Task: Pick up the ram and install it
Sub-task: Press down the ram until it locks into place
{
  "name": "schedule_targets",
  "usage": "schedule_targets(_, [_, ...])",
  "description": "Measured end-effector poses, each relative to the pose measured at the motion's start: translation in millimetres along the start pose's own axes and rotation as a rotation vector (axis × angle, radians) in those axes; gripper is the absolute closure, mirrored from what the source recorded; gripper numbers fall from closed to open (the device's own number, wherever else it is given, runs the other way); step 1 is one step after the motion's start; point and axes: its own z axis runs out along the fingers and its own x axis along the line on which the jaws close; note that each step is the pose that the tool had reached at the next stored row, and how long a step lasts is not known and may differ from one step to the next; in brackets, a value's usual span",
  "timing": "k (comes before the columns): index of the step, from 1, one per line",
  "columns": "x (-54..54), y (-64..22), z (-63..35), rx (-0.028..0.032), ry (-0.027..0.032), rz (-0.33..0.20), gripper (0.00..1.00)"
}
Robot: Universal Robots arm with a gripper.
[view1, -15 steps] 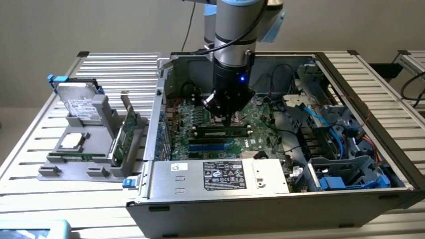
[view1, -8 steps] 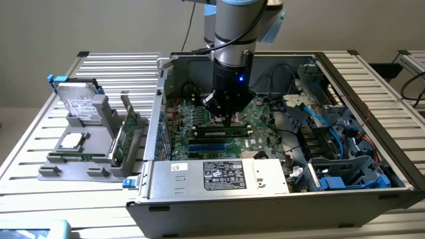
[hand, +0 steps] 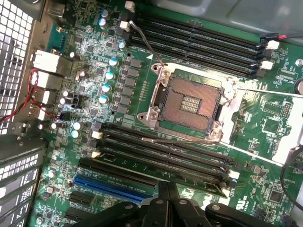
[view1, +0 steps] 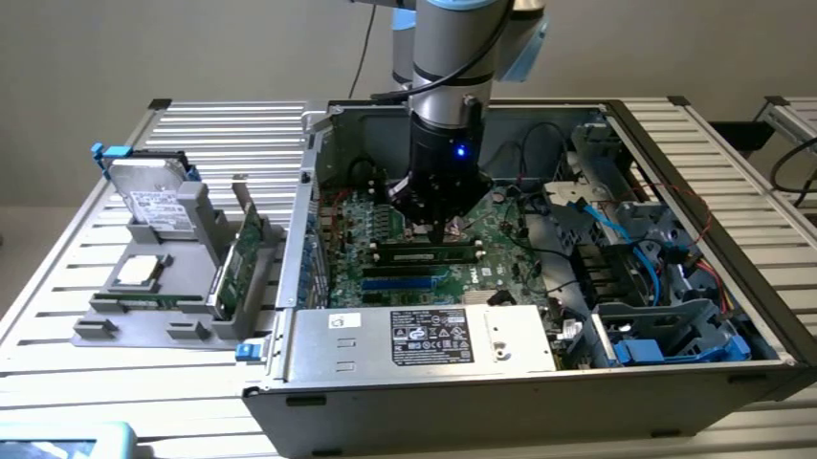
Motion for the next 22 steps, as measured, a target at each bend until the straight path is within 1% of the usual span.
schedule_targets(10, [0.0, 0.0, 0.0, -0.0005, 0.0016, 0.117, 0.89])
schedule_targets(18, [0.0, 0.0, 0.0, -0.0008, 0.0002, 0.209, 0.89])
schedule_targets(20, [0.0, 0.0, 0.0, 0.0004, -0.0009, 0.229, 0.89])
schedule_targets(22, [0.0, 0.0, 0.0, 0.0043, -0.0015, 0.241, 0.89])
